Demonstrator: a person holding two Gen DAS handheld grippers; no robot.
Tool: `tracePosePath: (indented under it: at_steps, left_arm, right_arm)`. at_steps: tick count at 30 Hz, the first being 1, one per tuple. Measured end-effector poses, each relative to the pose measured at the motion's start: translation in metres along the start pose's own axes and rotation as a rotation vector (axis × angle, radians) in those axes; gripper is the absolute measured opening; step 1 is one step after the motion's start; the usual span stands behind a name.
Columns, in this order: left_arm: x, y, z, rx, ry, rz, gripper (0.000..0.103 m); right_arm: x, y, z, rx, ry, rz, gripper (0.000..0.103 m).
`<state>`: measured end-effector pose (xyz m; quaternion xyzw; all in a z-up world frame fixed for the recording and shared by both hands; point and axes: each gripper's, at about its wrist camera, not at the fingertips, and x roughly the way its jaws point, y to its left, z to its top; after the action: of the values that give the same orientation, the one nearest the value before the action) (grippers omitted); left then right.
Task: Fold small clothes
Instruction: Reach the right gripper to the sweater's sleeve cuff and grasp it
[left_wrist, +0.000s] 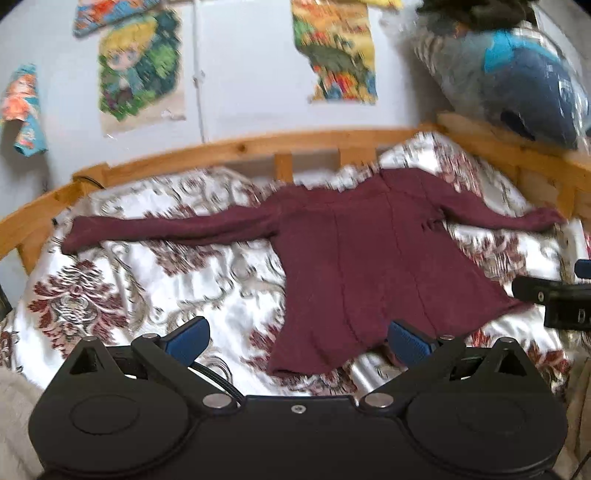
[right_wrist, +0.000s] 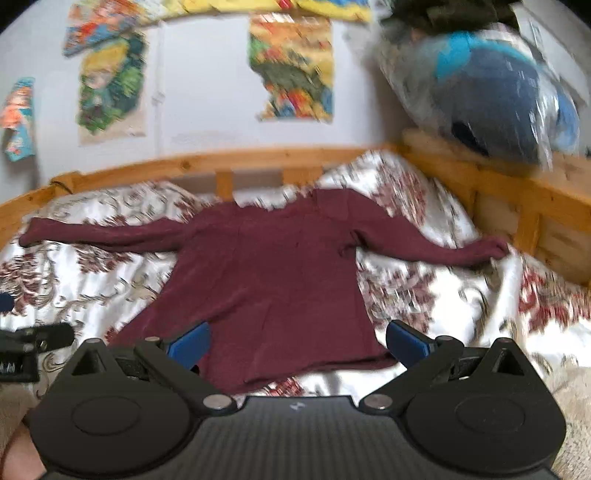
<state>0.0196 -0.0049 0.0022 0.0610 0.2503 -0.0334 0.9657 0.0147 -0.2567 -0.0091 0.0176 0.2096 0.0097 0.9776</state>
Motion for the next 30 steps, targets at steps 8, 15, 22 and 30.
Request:
tracePosePath:
  at_steps: [8,15,22,30]
  left_arm:
    - [0.044,0.011,0.044,-0.031,0.129,-0.106,0.102]
    - [0.097,0.014,0.087,-0.076,0.153,-0.116,0.102]
    - [0.157,0.016,0.105,-0.109,0.104,-0.121,0.102]
    - [0.213,0.02,0.082,-0.133,0.09,-0.129,0.102]
  right_arm:
    - [0.032,-0.026,0.022,0.077,0.141,-0.135,0.103]
    - [0.068,-0.055,0.041,0.119,0.181,-0.178,0.103]
    - [0.117,-0.094,0.052,0.157,0.255,-0.269,0.103]
    - [0.165,-0.128,0.068,0.171,0.288,-0.353,0.103]
